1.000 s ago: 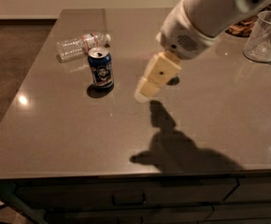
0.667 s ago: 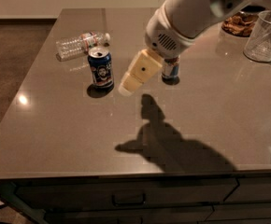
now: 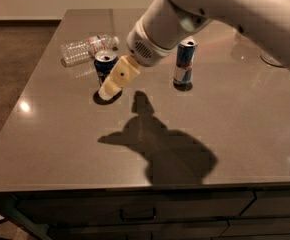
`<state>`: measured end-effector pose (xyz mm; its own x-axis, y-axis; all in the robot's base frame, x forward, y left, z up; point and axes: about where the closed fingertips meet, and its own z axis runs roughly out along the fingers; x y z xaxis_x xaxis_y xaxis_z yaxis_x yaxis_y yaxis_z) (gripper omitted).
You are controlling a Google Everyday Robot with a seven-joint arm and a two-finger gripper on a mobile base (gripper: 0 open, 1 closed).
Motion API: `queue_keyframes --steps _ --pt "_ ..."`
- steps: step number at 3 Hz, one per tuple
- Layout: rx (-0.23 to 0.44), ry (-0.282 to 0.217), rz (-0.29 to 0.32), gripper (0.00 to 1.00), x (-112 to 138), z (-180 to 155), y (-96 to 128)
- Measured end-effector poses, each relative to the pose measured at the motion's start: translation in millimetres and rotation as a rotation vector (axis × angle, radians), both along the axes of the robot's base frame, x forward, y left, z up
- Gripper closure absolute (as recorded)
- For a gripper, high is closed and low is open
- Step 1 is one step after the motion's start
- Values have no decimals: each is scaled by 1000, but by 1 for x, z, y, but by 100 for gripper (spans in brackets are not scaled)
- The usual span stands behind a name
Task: Pick pepsi can
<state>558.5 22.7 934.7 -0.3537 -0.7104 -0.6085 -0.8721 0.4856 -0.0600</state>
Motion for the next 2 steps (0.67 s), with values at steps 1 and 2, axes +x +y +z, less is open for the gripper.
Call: queue_keyframes --steps 1,2 --pt "18 21 -24 0 14 -12 20" --pt "47 24 -43 0 27 -16 37"
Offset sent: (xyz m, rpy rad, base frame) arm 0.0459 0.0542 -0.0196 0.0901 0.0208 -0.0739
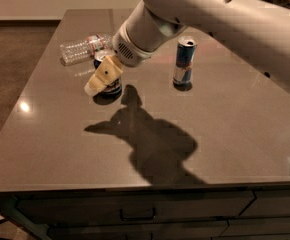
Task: Pick pepsi can
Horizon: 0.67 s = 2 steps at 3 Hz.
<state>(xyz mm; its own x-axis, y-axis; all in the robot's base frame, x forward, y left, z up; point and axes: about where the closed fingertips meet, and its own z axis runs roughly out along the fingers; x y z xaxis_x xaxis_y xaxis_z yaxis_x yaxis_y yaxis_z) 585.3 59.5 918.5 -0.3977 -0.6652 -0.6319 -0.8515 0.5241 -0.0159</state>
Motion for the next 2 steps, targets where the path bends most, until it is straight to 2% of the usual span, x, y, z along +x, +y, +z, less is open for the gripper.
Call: queue_keyframes --steps 1,2 --pt "29 -1 -25 0 13 -2 12" --pt "39 -2 -35 13 21 -5 21"
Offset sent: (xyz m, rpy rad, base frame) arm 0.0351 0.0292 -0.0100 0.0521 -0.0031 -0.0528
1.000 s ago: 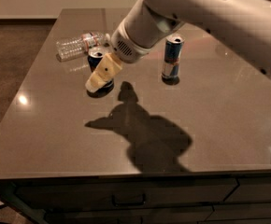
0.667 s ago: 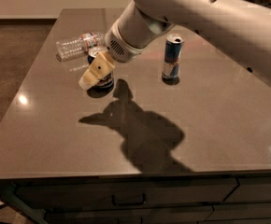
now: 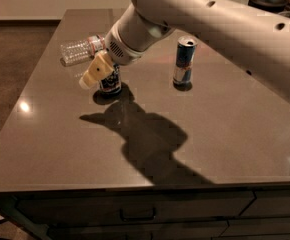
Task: Pick pepsi can
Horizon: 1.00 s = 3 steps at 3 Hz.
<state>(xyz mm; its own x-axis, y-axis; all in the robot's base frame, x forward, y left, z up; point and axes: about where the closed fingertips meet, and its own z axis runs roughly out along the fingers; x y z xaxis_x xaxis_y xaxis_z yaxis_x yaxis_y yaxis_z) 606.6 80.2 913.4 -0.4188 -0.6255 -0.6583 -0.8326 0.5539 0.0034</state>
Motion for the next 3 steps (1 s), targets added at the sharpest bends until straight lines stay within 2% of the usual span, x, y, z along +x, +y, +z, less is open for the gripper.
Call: queue_keyframes --steps 1,2,3 --pt "18 16 8 45 5 1 2" --pt "54 18 26 69 5 13 -2" --pt "125 -17 71 98 -7 59 -24"
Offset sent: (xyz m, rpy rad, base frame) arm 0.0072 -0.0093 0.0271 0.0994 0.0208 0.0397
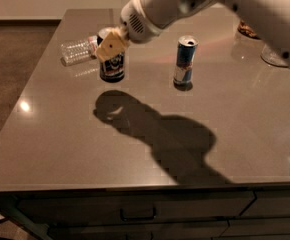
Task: Pick pepsi can
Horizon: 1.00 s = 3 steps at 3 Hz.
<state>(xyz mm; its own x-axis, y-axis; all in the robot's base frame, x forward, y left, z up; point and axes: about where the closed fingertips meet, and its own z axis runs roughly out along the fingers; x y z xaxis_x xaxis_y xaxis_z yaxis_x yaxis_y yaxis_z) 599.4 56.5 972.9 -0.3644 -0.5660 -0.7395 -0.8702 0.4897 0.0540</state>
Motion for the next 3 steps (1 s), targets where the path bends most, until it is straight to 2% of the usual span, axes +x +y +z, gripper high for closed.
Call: queue_keyframes --steps 1,2,3 --pt "37 -24 43 100 -11 27 -13" --pt "70 -35 116 100 -26 48 -21" --pt "70 -35 116 100 -26 48 -21"
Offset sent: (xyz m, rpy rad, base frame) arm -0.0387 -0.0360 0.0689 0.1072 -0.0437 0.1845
